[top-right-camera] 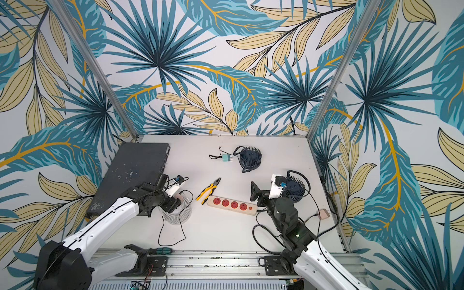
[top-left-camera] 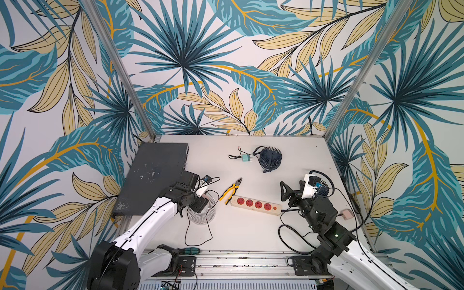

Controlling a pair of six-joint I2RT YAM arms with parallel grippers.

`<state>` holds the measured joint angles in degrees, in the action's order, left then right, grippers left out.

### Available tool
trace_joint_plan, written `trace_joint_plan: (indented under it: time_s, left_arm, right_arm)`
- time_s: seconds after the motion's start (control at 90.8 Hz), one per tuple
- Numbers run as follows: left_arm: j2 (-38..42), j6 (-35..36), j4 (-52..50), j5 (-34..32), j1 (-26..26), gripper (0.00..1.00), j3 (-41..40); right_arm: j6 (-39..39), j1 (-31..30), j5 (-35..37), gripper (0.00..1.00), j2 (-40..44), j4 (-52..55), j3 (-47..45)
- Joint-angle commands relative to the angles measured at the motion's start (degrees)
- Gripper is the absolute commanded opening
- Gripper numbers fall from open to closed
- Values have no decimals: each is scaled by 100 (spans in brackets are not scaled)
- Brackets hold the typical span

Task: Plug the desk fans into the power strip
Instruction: Pick up the plug from the center of the board.

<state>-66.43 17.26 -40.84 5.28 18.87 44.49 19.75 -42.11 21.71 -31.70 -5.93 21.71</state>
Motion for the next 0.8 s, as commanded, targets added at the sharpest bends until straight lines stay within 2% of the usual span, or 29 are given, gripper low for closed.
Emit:
trace_joint_plan:
  time_s: [0.0, 0.154, 0.43, 0.584, 0.672, 0.793]
  left_arm:
    - [-129, 40, 95, 16, 56, 64, 2]
    - [-154, 62, 96, 51, 66, 52, -6]
    - [-334, 76, 102, 52, 73, 51, 20]
    - [-308, 66, 75, 36, 85, 41, 50]
    - [-109, -70, 13, -193, 90, 37, 126]
    - [729, -44, 103, -189, 207, 34, 121]
  right_arm:
    - [119, -9, 141, 100, 33, -65, -137]
    - [253, -8, 179, 100, 94, 2, -105]
    - [523, -8, 195, 100, 465, 254, -9]
    - [631, -8, 207, 100, 631, 420, -11]
    - [685, -8, 89, 100, 635, 526, 79]
    - [871, -8, -292, 100, 451, 861, 429]
